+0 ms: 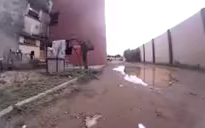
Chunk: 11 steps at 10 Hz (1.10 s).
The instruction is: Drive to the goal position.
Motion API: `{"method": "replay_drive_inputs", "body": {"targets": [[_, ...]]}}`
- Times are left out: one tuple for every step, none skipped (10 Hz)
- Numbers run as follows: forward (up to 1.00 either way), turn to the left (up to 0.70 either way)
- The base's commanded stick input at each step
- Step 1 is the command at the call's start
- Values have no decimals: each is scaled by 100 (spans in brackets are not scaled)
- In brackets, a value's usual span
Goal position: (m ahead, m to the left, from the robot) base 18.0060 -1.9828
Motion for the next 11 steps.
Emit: {"method": "replay_drive_inputs", "body": {"targets": [[50,0],[50,-46],[50,-49],[50,-50],[50,-50],[50,0],[50,0],[50,0],[50,0],[50,0],[50,0]]}}
